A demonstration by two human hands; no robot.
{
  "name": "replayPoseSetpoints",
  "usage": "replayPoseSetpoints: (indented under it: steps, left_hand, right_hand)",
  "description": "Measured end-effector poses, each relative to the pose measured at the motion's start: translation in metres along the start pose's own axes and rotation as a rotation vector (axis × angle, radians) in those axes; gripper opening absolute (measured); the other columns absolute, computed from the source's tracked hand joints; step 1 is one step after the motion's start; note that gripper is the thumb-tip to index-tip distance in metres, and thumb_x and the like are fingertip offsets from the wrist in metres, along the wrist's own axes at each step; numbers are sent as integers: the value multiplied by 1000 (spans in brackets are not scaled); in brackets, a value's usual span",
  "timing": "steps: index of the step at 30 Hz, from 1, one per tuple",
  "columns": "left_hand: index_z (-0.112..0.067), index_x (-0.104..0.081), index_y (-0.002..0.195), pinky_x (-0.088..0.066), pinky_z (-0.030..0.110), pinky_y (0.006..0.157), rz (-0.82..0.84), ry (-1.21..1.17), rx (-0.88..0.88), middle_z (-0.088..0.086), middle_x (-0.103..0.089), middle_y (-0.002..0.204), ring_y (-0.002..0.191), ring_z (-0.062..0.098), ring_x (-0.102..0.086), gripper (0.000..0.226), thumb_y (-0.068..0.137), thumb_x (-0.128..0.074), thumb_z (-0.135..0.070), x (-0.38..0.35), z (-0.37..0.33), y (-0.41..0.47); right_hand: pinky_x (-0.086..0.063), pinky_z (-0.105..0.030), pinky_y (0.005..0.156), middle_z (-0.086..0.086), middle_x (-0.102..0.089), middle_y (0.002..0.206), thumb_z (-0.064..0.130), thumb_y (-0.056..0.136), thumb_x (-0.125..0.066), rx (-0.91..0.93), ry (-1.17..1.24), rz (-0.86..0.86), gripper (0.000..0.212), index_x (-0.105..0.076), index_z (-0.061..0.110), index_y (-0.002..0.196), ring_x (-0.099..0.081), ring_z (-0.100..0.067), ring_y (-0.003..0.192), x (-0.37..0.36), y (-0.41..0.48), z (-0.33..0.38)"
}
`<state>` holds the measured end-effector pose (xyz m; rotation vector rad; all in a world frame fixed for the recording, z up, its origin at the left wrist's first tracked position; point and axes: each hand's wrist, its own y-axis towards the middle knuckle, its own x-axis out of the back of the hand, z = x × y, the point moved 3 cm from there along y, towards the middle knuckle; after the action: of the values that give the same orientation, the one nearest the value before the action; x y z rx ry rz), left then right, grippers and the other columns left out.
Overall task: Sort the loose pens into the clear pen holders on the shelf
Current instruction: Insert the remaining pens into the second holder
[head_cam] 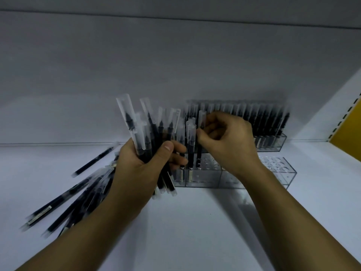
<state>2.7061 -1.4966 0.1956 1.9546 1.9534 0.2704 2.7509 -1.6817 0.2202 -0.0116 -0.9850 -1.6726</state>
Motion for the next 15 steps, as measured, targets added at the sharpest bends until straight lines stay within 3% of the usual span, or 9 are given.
replayPoseSetpoints:
  steps: [5, 12, 15]
  left_hand:
    - [5, -63, 108, -61, 30, 71, -24, 38, 33, 8, -77, 92, 83, 25, -75, 21, 97, -54, -11, 4, 5, 1]
    - [4, -61, 112, -62, 33, 73, -22, 47, 58, 8, -77, 94, 85, 25, -75, 24, 96, -55, -13, 3, 8, 2]
    - [3, -61, 113, -62, 34, 75, -13, 49, 58, 7, -77, 94, 85, 24, -75, 24, 96, -55, -13, 3, 7, 2]
  right_hand:
    - [-51, -11, 63, 14, -64, 67, 21, 84, -78, 12, -56, -28, 13, -65, 23, 80, -63, 1, 65, 1, 1, -1]
    - [-53, -19, 63, 12, -63, 68, 21, 82, -78, 25, -135, 94, 14, -64, 20, 84, -63, -3, 69, -6, -1, -5]
    - [-57, -30, 67, 10, -64, 79, 25, 84, -72, 20, -103, 75, 21, -62, 24, 103, -64, -8, 71, -4, -1, -2]
